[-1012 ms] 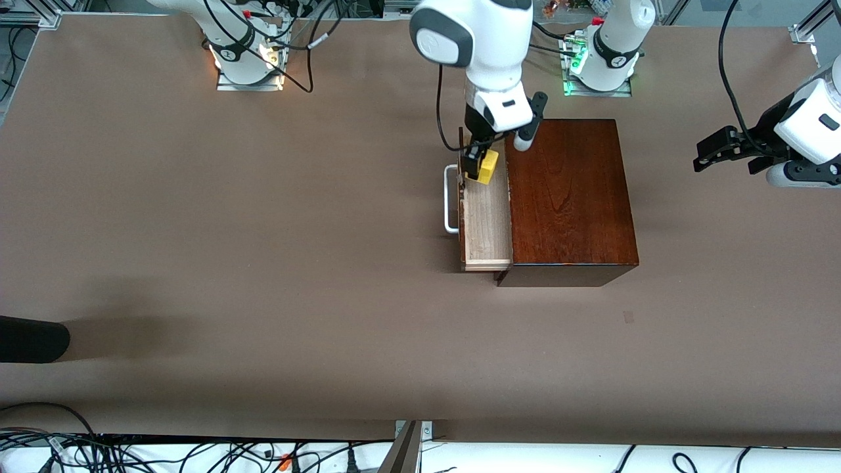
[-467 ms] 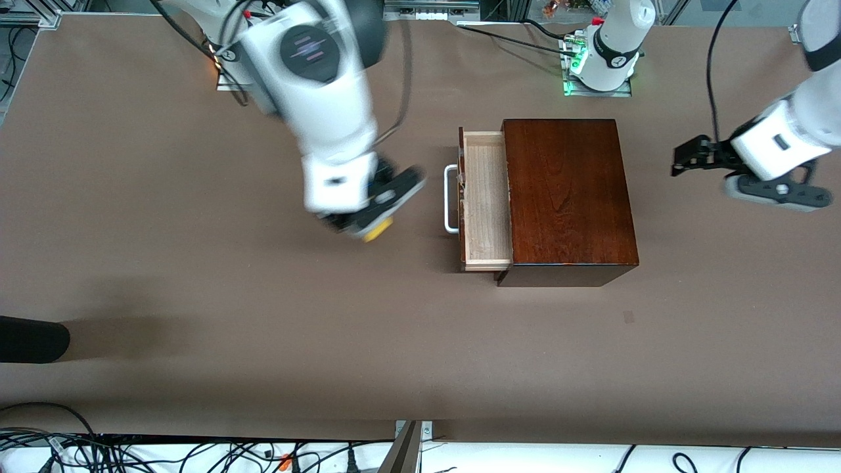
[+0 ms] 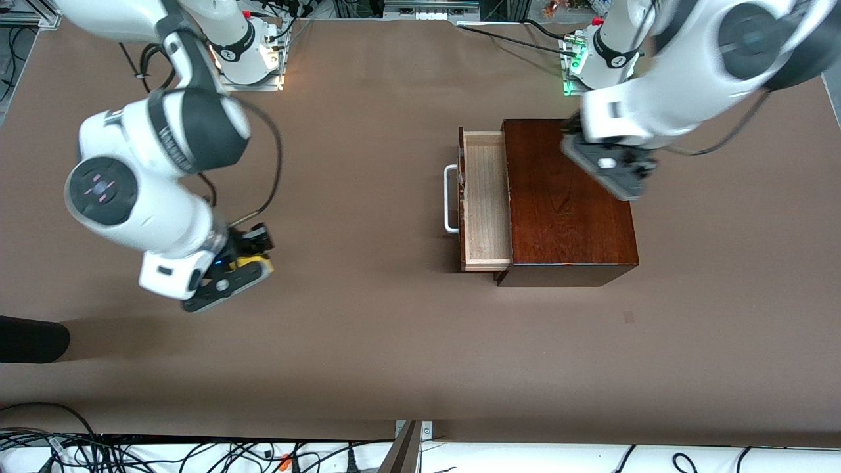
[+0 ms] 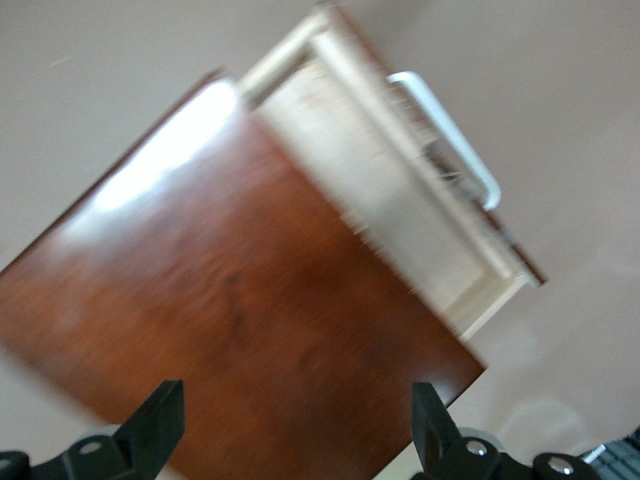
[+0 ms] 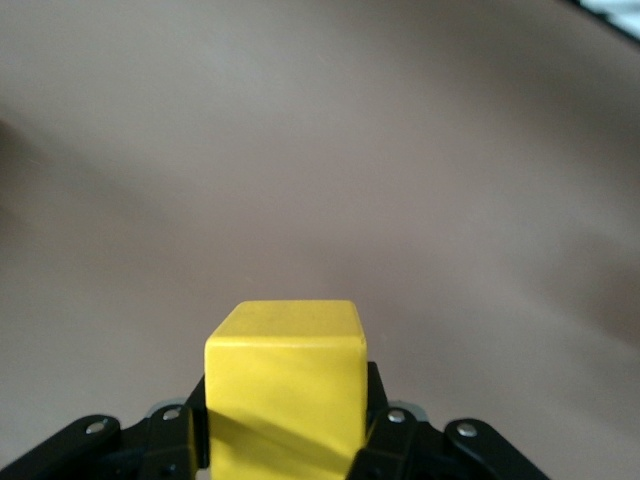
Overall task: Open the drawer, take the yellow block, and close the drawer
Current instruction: 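Lift the yellow cube out with the right gripper while the left gripper approaches, then push the drawer shut with the left gripper while the right gripper lowers cube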
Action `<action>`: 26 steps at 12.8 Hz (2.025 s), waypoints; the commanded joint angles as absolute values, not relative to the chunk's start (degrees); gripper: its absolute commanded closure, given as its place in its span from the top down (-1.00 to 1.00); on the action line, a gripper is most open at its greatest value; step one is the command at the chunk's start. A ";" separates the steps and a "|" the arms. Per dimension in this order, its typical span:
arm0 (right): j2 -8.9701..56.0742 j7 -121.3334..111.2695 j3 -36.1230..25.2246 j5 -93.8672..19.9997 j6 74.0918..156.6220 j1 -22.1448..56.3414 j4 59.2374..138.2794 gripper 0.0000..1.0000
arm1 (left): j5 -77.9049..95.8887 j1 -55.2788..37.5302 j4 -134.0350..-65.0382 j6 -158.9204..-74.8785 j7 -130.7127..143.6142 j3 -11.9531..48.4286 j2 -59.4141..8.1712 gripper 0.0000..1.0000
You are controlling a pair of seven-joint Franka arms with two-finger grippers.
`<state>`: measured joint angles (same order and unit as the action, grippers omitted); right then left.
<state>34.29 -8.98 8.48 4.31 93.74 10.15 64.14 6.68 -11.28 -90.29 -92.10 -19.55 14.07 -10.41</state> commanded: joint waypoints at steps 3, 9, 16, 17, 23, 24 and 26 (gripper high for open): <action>19.44 -7.74 3.62 -0.42 108.77 9.23 93.38 -1.00 | 7.38 -18.43 -83.76 -102.36 -27.92 19.34 -23.97 1.00; 19.33 -7.21 -0.26 -1.85 139.15 9.14 117.02 -1.00 | -0.51 -27.50 -83.76 -120.84 -47.10 19.34 -35.76 1.00; 24.42 2.26 -0.53 -2.02 149.76 8.88 122.61 -0.94 | -7.29 -29.18 -84.82 -109.98 -47.29 18.29 -36.83 1.00; 25.48 4.90 -0.53 -2.02 149.94 8.88 122.00 -0.91 | -8.60 -29.27 -84.55 -107.95 -47.20 18.02 -36.74 1.00; 28.39 4.32 -0.53 -1.93 149.68 9.05 118.30 0.36 | -14.23 -28.04 -84.46 -103.98 -47.11 17.75 -36.21 1.00; 28.21 3.35 -0.53 -1.50 149.50 9.05 117.52 0.99 | -14.59 -27.43 -84.46 -102.93 -47.11 17.75 -36.04 1.00; 27.34 3.25 -0.44 -1.49 143.65 9.14 113.14 1.00 | -14.94 -25.85 -84.46 -100.91 -47.46 17.84 -36.04 1.00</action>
